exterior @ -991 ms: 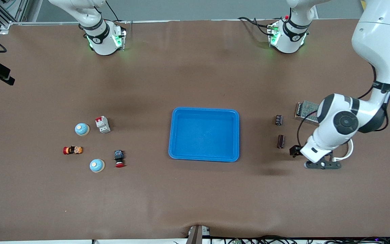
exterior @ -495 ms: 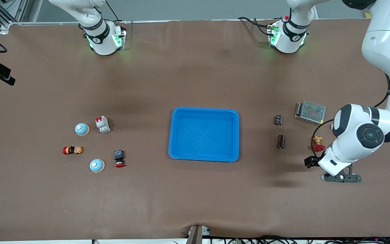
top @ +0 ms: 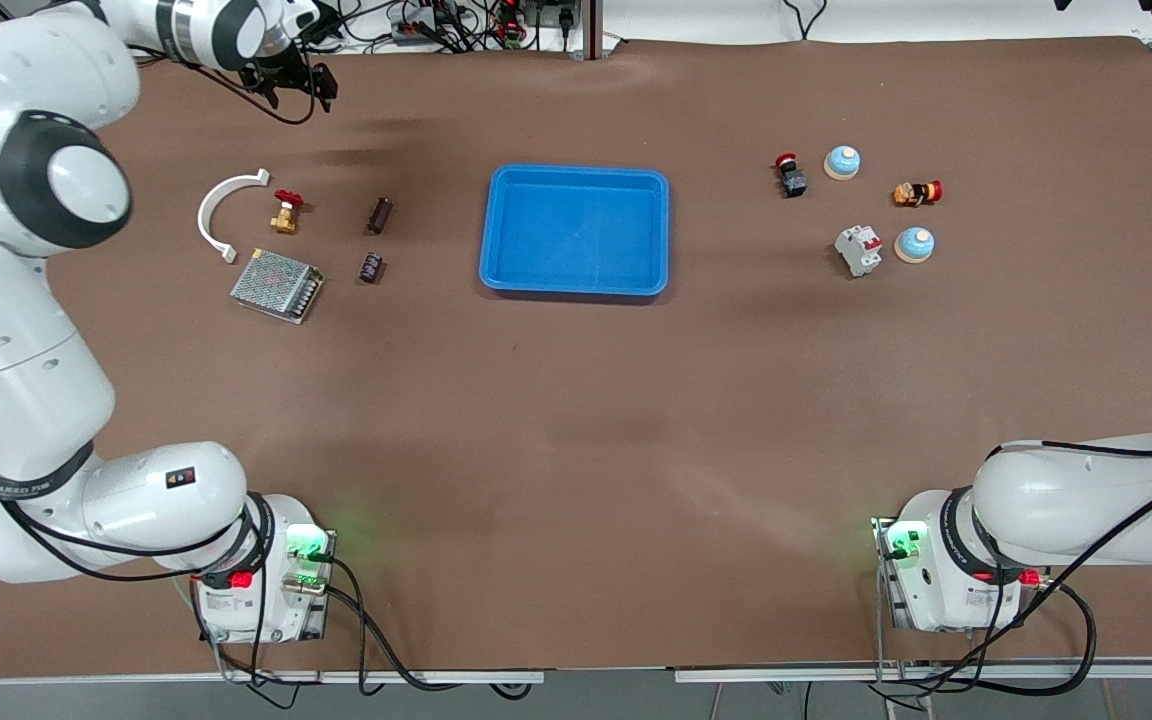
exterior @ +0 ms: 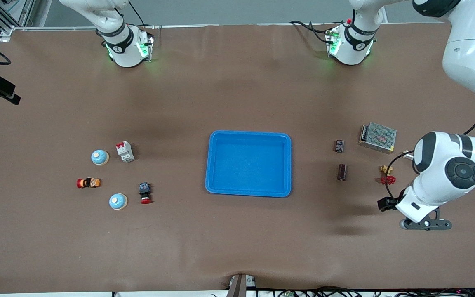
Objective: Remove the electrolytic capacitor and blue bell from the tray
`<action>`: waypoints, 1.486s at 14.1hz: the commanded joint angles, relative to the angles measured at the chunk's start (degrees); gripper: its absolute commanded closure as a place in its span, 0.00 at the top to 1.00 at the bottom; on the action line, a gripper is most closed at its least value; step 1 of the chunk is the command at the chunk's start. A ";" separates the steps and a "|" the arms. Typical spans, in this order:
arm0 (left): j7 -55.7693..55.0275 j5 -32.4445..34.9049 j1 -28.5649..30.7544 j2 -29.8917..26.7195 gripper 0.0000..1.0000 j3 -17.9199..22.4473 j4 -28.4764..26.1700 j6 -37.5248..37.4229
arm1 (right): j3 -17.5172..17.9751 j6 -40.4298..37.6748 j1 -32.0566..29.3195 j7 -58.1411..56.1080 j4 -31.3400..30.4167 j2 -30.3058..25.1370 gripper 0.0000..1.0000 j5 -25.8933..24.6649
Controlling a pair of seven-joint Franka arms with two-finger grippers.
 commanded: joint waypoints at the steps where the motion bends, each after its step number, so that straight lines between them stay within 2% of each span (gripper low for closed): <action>1: 3.13 -10.92 -13.46 0.61 1.00 15.70 6.35 -5.60 | 0.30 -0.01 -0.05 0.83 0.45 0.19 1.00 0.28; 4: 6.48 -12.98 -14.19 0.70 1.00 16.71 11.45 -11.22 | 0.22 -0.01 -0.05 0.83 0.36 0.19 1.00 0.19; 10: 9.47 -14.29 -14.63 -3.07 1.00 16.80 12.61 -20.10 | 0.22 -0.09 -0.14 0.83 0.36 0.19 1.00 0.19; 14: 12.19 -18.78 -15.60 -9.83 1.00 19.08 12.70 -30.72 | 0.22 -0.01 -0.14 0.83 0.45 0.19 1.00 0.19; 17: 14.13 -19.05 -15.08 -15.46 1.00 19.00 12.61 -38.73 | 0.22 -0.01 -0.14 0.83 0.45 0.11 1.00 0.19; 21: 14.13 -24.04 -13.94 -23.19 1.00 19.17 12.35 -46.03 | 0.30 -0.09 -0.05 0.83 0.45 0.19 1.00 0.19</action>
